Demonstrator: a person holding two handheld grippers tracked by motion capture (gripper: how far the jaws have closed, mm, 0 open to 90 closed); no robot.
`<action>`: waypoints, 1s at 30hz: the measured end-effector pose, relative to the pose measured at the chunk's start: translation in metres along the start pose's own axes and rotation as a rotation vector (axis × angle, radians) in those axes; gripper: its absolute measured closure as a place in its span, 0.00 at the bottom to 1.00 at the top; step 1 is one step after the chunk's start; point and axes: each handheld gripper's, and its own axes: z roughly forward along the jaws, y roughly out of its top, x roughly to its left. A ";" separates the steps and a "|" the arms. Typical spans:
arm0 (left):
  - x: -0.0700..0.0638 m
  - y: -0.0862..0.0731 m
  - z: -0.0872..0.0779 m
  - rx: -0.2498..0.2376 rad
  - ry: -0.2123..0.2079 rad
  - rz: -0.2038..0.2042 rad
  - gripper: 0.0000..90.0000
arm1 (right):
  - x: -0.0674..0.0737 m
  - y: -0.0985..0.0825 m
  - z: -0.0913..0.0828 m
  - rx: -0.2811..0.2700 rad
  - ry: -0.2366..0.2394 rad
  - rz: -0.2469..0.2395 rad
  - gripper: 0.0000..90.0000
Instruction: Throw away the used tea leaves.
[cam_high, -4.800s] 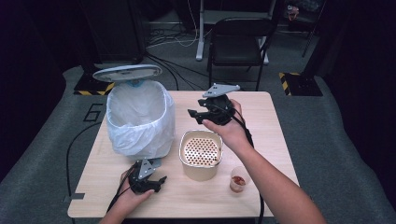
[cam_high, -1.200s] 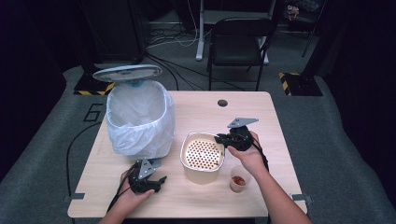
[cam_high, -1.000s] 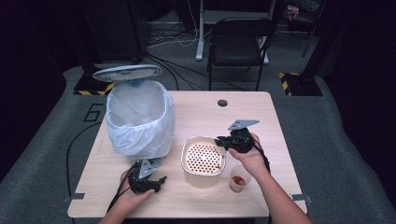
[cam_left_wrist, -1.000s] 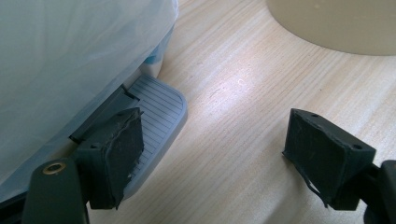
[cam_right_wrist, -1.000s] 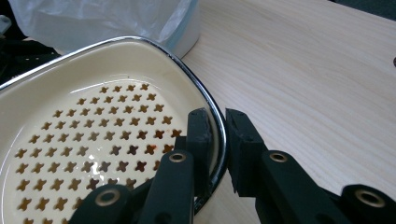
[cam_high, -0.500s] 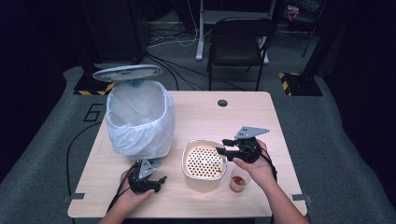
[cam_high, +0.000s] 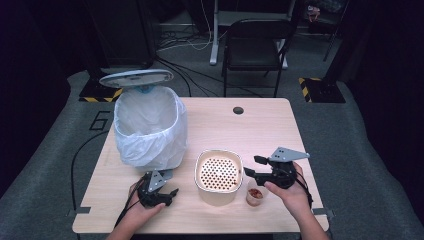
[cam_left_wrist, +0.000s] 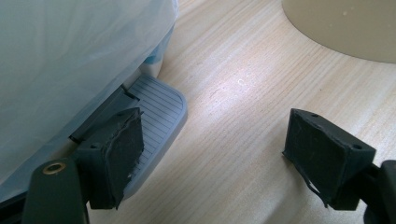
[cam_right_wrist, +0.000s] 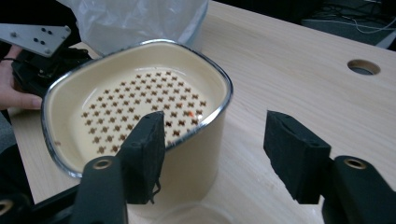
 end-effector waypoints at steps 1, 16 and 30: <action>0.000 0.000 0.000 -0.005 0.007 -0.001 0.21 | -0.001 -0.004 -0.002 0.003 -0.008 0.005 0.37; 0.000 0.000 0.000 -0.005 0.007 -0.001 0.21 | -0.004 -0.035 -0.008 0.005 -0.012 0.010 0.19; 0.000 0.000 0.000 -0.002 0.002 0.000 0.21 | 0.005 -0.057 0.003 0.049 0.026 -0.014 0.15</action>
